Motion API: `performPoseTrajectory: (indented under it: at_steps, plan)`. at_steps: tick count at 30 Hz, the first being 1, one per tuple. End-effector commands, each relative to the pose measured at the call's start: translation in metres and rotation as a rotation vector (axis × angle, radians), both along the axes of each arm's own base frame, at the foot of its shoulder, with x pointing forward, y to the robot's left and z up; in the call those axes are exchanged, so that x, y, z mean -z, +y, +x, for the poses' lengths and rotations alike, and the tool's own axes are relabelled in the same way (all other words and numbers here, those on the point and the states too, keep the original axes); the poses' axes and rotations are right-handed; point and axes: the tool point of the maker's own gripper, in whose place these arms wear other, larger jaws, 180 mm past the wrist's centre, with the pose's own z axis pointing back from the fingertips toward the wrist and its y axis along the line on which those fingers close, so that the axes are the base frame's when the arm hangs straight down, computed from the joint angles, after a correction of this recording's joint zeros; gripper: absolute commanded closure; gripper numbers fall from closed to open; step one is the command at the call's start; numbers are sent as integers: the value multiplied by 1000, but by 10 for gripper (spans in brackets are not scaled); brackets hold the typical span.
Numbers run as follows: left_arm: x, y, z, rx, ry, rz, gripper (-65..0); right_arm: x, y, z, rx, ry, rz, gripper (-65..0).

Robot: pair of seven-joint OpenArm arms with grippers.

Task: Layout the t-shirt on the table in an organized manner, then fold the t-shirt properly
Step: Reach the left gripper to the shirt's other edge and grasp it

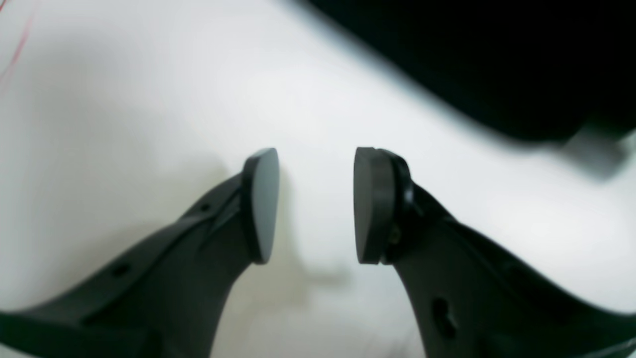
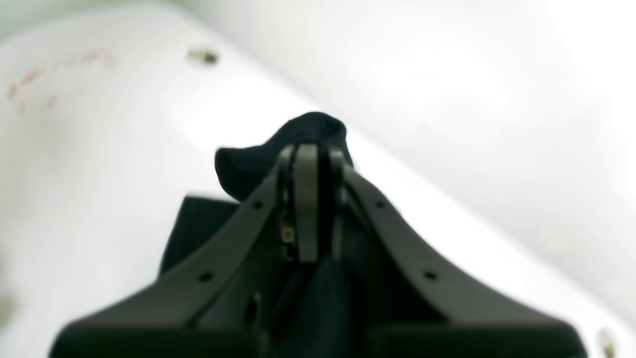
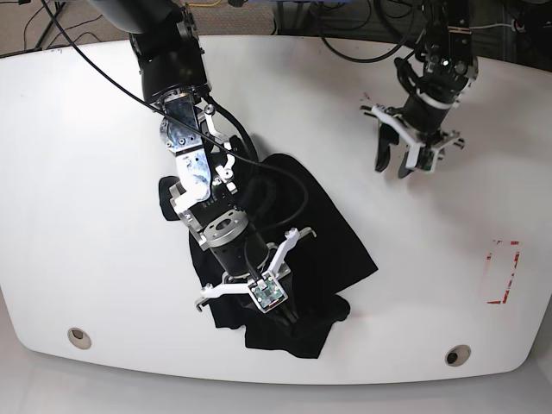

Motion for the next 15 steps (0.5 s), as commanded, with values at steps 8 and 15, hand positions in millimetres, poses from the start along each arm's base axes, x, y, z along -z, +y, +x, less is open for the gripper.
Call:
performPoseTrajectory:
  at_steps: [8, 15]
  plan:
    - [-15, -31, 59, 8, -35, -82, -251, -51, -4, -3, -3, -127, 9, 0]
    - [6, -22, 88, -39, 19, -110, -453, -58, -8, -7, -4, -151, 4, 0]
